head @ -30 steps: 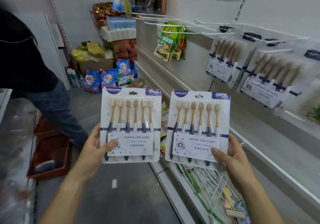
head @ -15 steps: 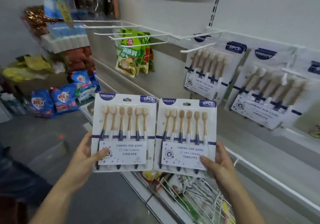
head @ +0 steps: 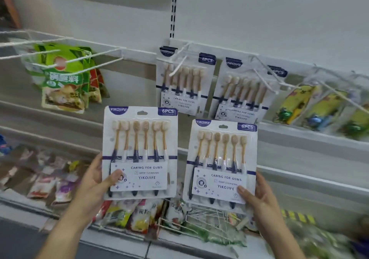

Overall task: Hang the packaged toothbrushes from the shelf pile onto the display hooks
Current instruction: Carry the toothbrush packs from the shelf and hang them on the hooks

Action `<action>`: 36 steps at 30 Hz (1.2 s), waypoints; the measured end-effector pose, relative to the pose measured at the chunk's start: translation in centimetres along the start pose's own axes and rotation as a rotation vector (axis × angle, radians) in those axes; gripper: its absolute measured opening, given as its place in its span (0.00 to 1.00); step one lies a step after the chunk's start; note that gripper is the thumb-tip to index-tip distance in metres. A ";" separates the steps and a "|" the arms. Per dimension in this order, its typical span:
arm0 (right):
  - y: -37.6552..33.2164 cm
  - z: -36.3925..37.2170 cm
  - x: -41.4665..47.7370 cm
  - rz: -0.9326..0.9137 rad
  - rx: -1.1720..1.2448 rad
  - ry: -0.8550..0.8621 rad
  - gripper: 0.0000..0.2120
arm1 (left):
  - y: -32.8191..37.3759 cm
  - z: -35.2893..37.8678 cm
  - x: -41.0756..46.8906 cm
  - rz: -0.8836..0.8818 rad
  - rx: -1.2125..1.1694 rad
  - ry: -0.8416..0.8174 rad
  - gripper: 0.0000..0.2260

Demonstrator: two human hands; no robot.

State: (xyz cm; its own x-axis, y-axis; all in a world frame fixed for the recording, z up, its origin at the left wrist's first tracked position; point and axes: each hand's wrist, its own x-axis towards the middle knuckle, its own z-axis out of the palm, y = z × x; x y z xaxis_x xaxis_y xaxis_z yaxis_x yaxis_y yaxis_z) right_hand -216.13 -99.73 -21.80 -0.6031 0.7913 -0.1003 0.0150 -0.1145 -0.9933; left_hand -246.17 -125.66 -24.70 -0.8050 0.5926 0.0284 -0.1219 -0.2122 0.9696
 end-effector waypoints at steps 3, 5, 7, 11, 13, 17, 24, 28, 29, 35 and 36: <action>-0.9 -0.9 -2.1 -0.044 -0.011 0.083 0.41 | 1.2 1.5 0.6 0.008 -0.011 -0.096 0.25; -1.2 -1.8 -3.1 -0.083 -0.014 0.116 0.30 | 2.1 2.3 0.8 0.013 -0.015 -0.145 0.25; -1.7 -2.4 -3.7 -0.116 -0.002 0.151 0.25 | 3.1 3.0 1.0 0.023 -0.018 -0.181 0.32; -3.3 -2.9 -4.5 -0.154 0.002 0.165 0.23 | 3.7 4.5 1.3 0.080 -0.053 -0.183 0.29; -4.2 -2.9 -4.8 -0.166 0.021 0.172 0.24 | 4.0 5.1 1.2 0.078 -0.067 -0.192 0.27; -4.8 -2.9 -5.4 -0.197 0.051 0.203 0.25 | 5.0 5.2 1.2 0.106 -0.044 -0.232 0.37; -6.4 -2.5 -5.6 -0.232 0.084 0.164 0.26 | 5.9 4.7 0.8 0.112 -0.042 -0.224 0.35; -7.0 -2.7 -5.5 -0.252 0.109 0.158 0.25 | 6.1 4.8 0.8 0.113 -0.050 -0.254 0.48; -7.2 -2.8 -5.6 -0.255 0.110 0.158 0.25 | 6.3 5.1 0.7 0.126 -0.056 -0.241 0.42; -7.8 -3.8 -5.8 -0.260 0.074 0.137 0.26 | 6.9 6.3 1.2 0.180 -0.041 -0.196 0.48; -7.8 -3.8 -5.8 -0.255 0.078 0.129 0.26 | 6.9 6.4 1.4 0.182 -0.030 -0.185 0.51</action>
State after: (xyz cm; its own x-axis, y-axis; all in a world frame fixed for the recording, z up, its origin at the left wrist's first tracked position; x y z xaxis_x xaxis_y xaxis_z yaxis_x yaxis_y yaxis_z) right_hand -209.66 -101.16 -13.65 -0.4731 0.8697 0.1408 -0.1882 0.0563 -0.9805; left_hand -244.45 -121.30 -16.40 -0.6960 0.6738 0.2483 -0.0044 -0.3498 0.9368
